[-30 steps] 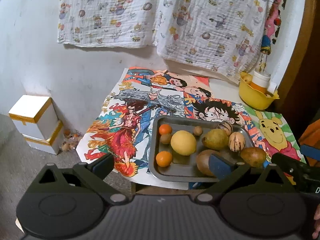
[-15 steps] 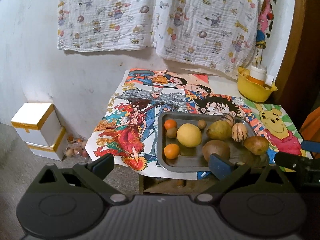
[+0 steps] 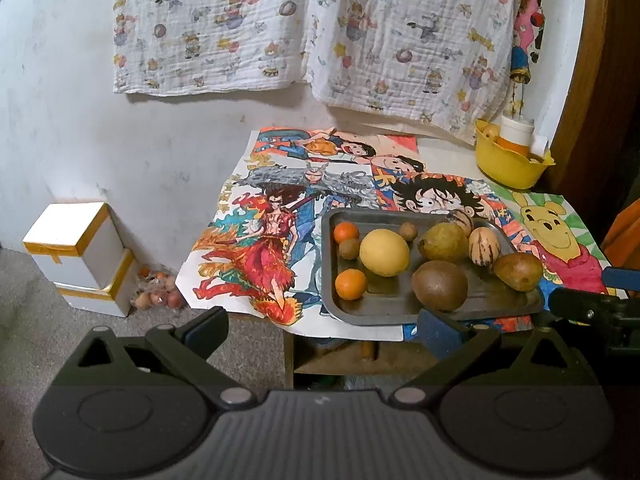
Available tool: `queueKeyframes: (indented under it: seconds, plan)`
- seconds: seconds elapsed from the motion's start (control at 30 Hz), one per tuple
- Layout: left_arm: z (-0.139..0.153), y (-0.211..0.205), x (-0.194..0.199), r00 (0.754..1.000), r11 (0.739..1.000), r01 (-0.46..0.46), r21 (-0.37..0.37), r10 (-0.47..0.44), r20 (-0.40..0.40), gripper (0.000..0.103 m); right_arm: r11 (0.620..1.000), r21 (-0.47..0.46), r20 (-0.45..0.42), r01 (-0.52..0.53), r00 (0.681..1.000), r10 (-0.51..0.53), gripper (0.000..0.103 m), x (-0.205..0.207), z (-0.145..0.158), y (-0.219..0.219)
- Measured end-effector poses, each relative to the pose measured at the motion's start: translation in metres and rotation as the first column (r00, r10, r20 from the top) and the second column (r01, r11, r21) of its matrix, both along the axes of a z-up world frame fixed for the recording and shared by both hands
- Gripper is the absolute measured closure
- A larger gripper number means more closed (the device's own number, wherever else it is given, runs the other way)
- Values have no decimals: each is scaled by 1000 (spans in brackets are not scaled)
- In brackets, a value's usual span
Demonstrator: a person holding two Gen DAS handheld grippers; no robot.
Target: Organize fruits
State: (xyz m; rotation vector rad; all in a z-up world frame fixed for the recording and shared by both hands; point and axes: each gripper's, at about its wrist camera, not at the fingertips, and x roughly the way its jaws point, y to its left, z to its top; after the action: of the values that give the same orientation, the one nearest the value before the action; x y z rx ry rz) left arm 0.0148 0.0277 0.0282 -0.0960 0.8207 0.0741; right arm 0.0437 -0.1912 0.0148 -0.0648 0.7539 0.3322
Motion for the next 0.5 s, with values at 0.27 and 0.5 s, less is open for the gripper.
queueKeyframes:
  seconds: [0.27, 0.5]
  plan:
    - [-6, 0, -1, 1000, 1000, 20, -2, -20, -20, 1, 1000, 0, -25, 15, 1000, -15, 1, -1, -4, -1]
    - [-6, -1, 0, 999, 999, 37, 11, -36, -20, 1, 999, 18, -54, 34, 998, -33, 1, 0, -8, -6]
